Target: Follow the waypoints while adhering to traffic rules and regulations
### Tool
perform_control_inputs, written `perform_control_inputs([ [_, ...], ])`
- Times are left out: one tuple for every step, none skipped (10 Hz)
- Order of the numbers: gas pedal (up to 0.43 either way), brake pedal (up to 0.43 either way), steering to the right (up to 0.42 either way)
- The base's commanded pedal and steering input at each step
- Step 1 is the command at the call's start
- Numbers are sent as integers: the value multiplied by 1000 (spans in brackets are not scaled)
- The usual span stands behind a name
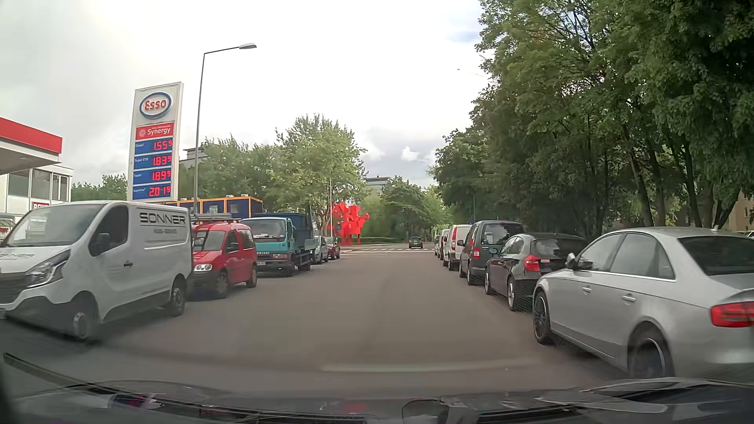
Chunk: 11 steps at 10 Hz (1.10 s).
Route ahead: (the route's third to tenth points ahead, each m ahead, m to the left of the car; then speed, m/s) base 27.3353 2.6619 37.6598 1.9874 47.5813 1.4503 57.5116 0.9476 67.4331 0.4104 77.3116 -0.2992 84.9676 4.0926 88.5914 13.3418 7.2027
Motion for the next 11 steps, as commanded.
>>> perform_control_inputs([
  [138, 0, 10],
  [138, 0, 10],
  [138, 0, 10],
  [130, 0, 10],
  [118, 0, 10],
  [110, 0, 10],
  [110, 0, 9],
  [110, 0, 9],
  [110, 0, 9],
  [110, 0, 9],
  [110, 0, 8],
])
